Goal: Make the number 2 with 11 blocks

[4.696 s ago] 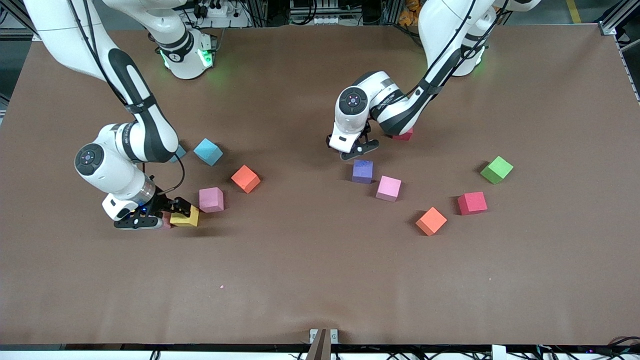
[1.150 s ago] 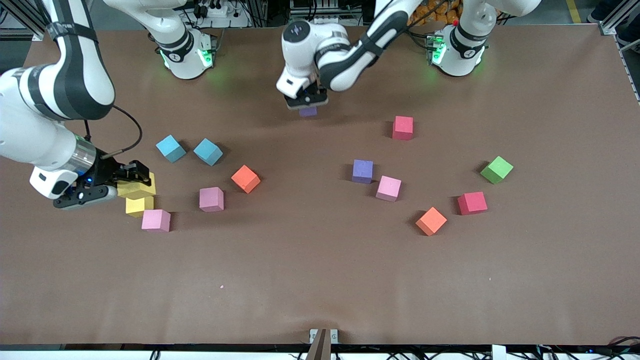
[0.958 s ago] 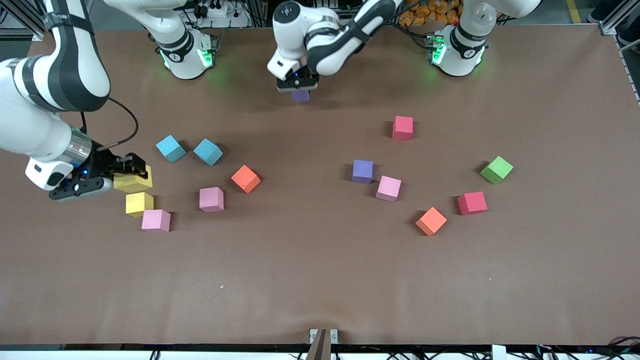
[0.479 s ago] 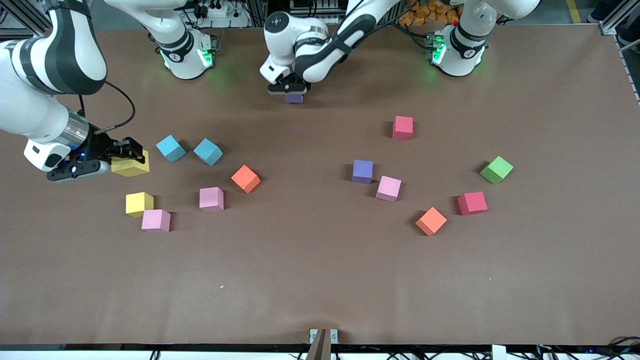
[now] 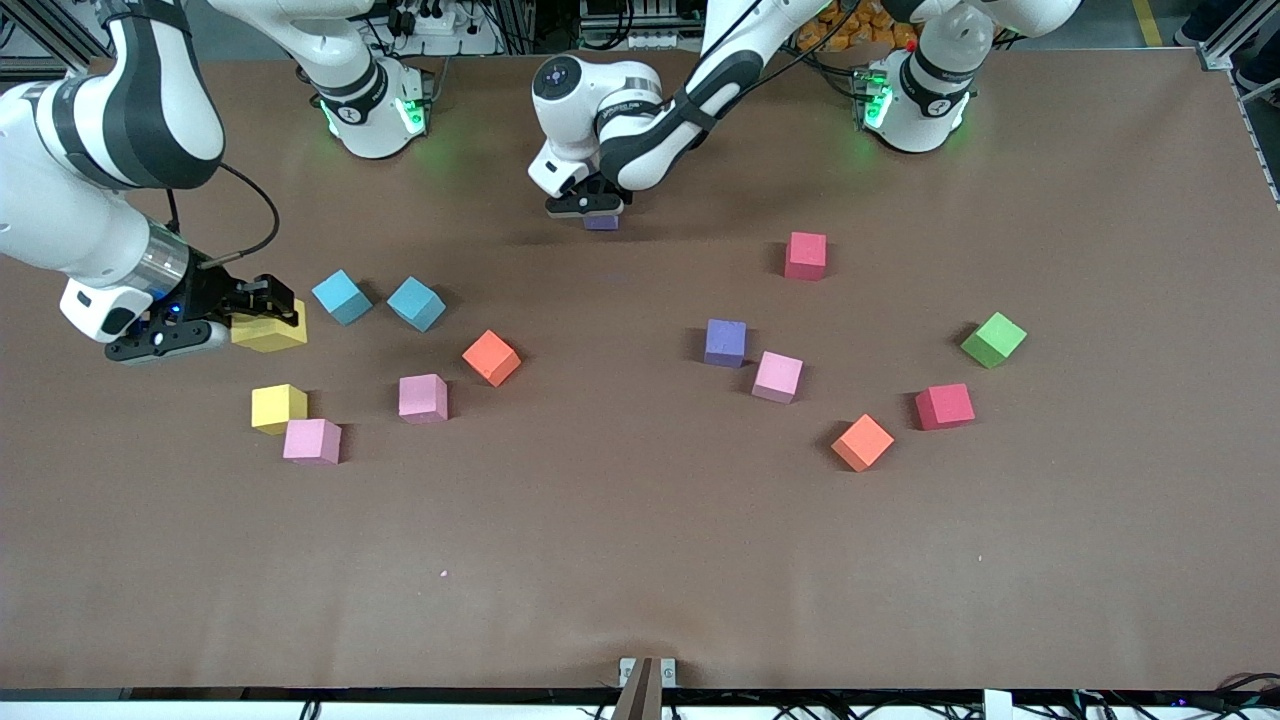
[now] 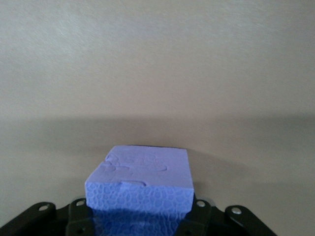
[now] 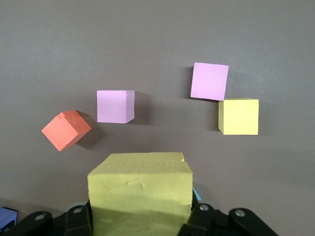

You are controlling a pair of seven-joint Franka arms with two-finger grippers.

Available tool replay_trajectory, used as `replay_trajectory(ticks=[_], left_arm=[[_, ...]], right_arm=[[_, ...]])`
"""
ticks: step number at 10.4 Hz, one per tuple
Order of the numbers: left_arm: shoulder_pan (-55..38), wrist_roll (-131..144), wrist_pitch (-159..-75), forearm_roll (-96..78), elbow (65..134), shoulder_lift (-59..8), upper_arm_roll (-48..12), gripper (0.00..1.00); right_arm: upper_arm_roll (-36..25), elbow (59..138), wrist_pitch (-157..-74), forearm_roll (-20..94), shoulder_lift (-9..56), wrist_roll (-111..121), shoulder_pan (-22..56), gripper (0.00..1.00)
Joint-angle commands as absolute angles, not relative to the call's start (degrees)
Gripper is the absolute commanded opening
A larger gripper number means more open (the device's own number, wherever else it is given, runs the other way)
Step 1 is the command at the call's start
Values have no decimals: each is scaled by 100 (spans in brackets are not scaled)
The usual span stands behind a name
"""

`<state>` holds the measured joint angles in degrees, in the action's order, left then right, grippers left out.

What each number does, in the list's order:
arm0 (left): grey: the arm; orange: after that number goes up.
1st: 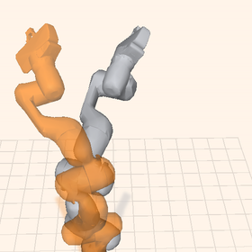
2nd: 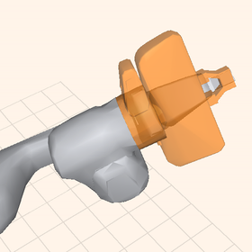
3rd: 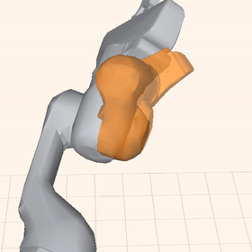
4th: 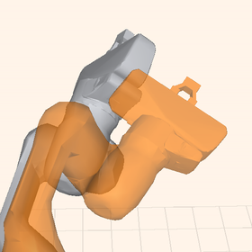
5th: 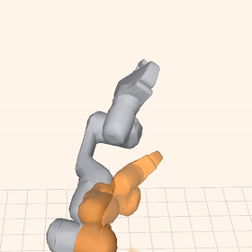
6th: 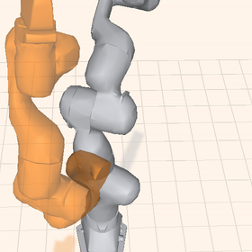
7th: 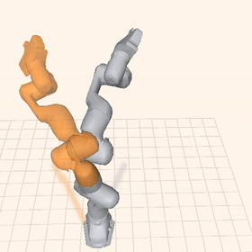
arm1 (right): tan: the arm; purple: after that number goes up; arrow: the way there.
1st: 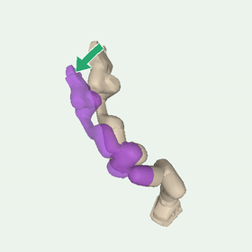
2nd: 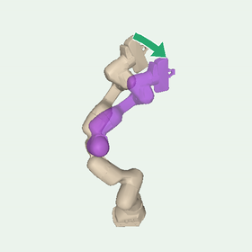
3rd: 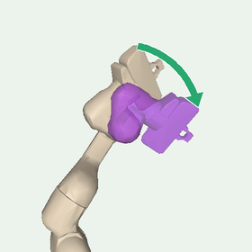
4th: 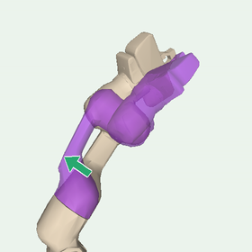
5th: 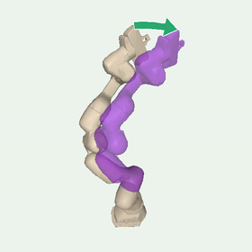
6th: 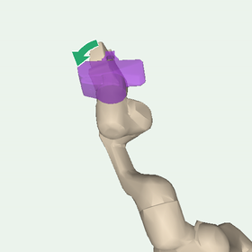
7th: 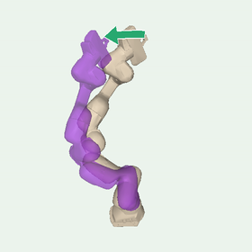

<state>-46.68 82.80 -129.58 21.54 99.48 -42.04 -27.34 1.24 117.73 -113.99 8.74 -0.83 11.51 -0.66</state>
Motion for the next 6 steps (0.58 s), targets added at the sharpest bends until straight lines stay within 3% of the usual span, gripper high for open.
replay_trajectory(ticks=[1, 3, 4, 5, 6], left_arm=[[-4474, 7964, -12823, 2303, 9905, -4201, -2777, 0], [-4447, 7831, -12823, 2250, 9879, -4227, -2777, 0], [-4447, 7831, -12832, 2241, 9870, -4228, -2786, 8], [-4447, 7831, -12832, 2224, 9870, -4236, -2786, 77], [-4456, 7831, -12832, 2215, 9879, -4228, -2777, 100]], right_arm=[[141, 11909, -11461, 888, -194, 1055, -70, 47], [141, 11909, -11461, 888, -167, 1046, -70, 47], [141, 11900, -11470, 879, -158, 1055, -70, 47], [141, 11900, -11470, 879, -158, 1055, -62, 47], [141, 11900, -11452, 879, -132, 1055, -62, 48]])
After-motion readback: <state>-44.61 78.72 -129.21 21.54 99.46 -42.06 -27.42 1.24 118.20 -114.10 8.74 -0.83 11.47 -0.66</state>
